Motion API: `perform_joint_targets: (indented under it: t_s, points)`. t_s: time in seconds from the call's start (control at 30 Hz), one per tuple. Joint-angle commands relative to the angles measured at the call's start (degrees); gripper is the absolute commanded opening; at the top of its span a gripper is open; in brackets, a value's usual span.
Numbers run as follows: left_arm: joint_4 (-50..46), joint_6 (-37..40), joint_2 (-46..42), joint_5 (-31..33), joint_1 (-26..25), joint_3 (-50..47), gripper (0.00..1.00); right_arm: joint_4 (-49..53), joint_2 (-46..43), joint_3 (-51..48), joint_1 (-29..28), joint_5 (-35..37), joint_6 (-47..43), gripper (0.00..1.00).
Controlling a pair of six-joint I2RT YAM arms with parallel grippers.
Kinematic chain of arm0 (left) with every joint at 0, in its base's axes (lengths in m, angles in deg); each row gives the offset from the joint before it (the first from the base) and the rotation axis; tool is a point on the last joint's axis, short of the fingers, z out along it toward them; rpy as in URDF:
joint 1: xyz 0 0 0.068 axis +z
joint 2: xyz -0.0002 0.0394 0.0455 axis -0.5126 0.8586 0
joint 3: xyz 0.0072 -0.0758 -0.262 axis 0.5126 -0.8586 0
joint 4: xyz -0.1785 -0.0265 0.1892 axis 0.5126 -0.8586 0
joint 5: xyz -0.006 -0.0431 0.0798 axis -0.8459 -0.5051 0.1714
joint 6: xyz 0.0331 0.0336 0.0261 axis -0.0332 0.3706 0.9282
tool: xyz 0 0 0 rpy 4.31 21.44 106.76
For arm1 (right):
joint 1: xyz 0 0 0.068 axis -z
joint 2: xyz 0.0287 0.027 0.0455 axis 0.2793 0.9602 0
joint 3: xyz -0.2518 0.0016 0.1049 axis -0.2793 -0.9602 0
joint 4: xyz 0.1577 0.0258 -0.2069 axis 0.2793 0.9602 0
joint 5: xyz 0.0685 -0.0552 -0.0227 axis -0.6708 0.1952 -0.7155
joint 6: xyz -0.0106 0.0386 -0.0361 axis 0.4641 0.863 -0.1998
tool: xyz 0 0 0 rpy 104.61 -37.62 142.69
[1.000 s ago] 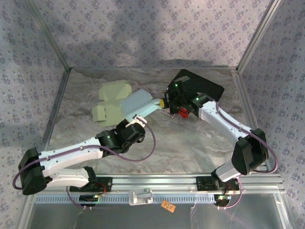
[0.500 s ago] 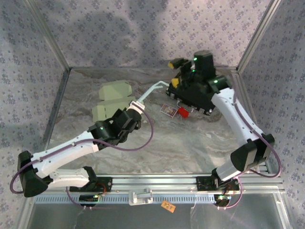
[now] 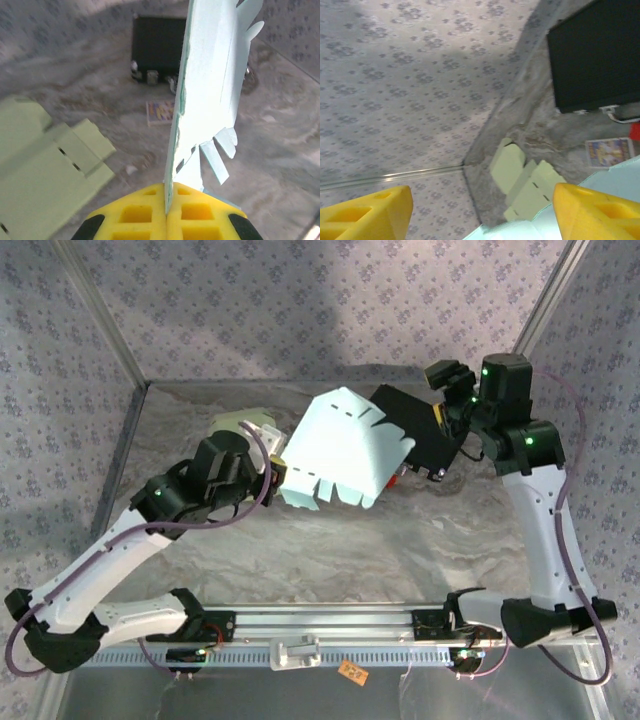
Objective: Fold the paper box
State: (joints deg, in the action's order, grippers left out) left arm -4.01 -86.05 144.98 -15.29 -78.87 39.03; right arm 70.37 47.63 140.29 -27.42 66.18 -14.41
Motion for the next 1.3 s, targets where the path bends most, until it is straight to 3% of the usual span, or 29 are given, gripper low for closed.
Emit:
perform_joint_targets:
  t_s: [0.0, 0.17, 0.33, 0.47, 0.77, 1.03, 1.27]
  points:
    - [-6.87, -2.68, 5.02, -5.85, 1.36, 1.54, 0.00, 6.38, -1.96, -2.41, -2.54, 4.80, -1.15, 0.74]
    - [-8.47, 3.24, 15.22, -0.26, 1.38, 3.74, 0.00, 10.62, -3.67, -6.31, -13.15, 11.44, 4.39, 0.72]
    - [-10.44, 8.53, 23.51, 3.85, 1.16, 7.51, 0.00, 3.70, -2.16, -16.01, -20.80, 7.39, 16.22, 0.66]
    - [-10.55, 10.96, 25.25, 6.37, 0.74, 8.52, 0.00, -0.60, 2.17, -16.17, -24.71, 6.96, 18.34, 0.65]
    - [-8.32, 12.93, 24.98, 6.69, -0.66, 7.85, 0.00, -9.00, 12.41, -14.75, -25.66, 1.77, 21.47, 0.62]
    - [-6.64, 13.75, 24.44, 7.85, -2.04, 7.41, 0.00, -10.01, 18.23, -11.23, -26.12, 0.12, 19.62, 0.58]
    - [-6.60, 14.40, 24.34, 8.18, -2.18, 7.62, 0.00, -9.07, 19.83, -10.97, -26.42, -1.68, 18.45, 0.43]
